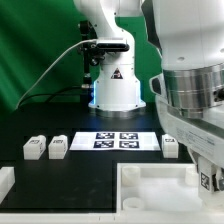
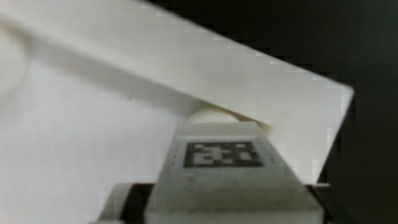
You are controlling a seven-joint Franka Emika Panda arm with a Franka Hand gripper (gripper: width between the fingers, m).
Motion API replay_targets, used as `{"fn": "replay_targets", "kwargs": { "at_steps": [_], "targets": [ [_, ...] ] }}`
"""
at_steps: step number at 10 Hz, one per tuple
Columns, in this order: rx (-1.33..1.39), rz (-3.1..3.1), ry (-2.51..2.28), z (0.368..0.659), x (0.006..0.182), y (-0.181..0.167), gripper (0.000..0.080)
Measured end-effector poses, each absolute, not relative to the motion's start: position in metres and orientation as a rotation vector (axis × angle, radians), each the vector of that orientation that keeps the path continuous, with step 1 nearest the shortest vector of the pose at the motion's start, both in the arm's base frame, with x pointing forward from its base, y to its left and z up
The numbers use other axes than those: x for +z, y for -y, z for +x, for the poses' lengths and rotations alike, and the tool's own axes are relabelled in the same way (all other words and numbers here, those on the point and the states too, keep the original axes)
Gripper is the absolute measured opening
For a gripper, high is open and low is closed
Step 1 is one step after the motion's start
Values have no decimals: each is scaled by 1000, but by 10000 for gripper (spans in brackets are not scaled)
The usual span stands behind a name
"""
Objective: Assemble one leg
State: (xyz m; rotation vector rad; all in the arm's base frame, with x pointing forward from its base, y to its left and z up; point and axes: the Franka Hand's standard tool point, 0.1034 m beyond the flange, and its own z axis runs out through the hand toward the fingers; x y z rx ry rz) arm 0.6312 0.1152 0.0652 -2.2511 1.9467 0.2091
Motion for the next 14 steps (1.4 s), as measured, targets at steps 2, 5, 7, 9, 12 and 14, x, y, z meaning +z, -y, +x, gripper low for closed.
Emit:
{"fn": "replay_targets", "kwargs": {
  "at_steps": [2,5,7,9,12,14],
  "targets": [
    [233,-2071,-2132,632,65,-117,290],
    [214,-2238,-1947,631,66,-119,512],
    [163,-2615,-1453,630,69,-122,620],
    [135,-2787,-1119,630,70,-127,648],
    [78,-2974,-521,632,71,-122,649],
    [55,-3016,-299,633,72,-121,649]
  ]
}}
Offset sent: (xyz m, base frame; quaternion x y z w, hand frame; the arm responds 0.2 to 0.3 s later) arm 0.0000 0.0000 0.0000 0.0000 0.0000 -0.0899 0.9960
